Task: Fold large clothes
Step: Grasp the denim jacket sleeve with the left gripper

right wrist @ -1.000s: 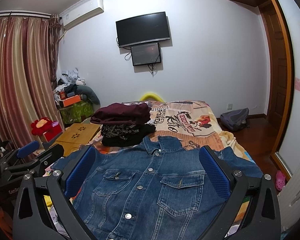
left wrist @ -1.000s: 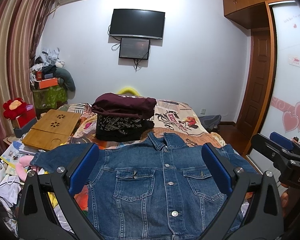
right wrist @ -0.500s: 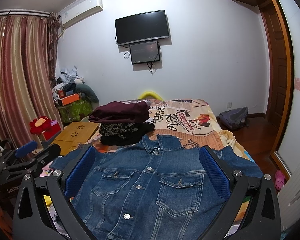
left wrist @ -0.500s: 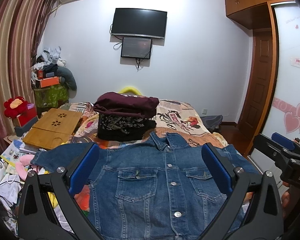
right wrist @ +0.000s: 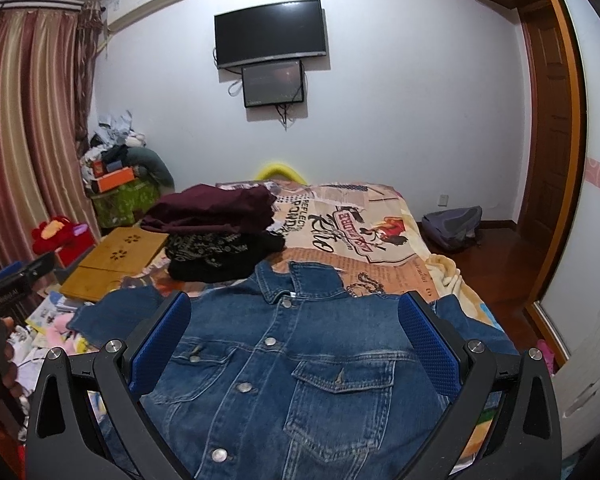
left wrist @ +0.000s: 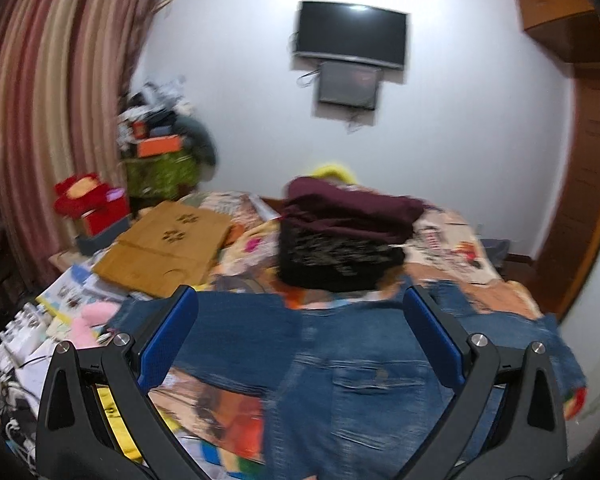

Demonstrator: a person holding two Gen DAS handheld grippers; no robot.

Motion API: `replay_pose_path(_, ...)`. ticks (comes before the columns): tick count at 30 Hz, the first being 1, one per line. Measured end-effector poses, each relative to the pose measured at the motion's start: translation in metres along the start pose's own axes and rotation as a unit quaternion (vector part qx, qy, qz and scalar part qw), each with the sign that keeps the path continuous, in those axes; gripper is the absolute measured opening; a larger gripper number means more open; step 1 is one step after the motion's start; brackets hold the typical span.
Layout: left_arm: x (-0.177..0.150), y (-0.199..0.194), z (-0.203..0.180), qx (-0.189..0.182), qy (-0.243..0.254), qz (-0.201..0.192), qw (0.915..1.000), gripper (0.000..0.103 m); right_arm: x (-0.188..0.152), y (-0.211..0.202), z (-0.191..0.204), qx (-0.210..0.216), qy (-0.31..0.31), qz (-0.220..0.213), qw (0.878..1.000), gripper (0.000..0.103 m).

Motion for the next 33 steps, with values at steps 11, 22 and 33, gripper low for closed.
replay_pose_path(11,-0.059,0.129,0.125,0.053,-0.112,0.147,0.9813,0.103,-0.006,0.063,-0.022,-0.025,0.007,0.046,0.999,0.103)
replay_pose_path(22,-0.173,0.215,0.187,0.003,-0.289,0.306,0.9073,0.073,-0.042,0.112,-0.032,-0.026,0.031,0.125,0.991,0.103)
replay_pose_path(33,-0.206,0.272,0.215,0.040,-0.328,0.330,0.8843,0.031,-0.053,0.126,-0.051,-0.036,0.058,0.151,0.986,0.103)
Point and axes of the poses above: each gripper's, at about its wrist camera, not at the fingertips, and y roughly the way its jaws point, z to its left, x to its top, the point moved 9 cm from there along y, roughly the way its jaws point, and after that the axes turned 5 degrees about x, right-handed, at the moved point
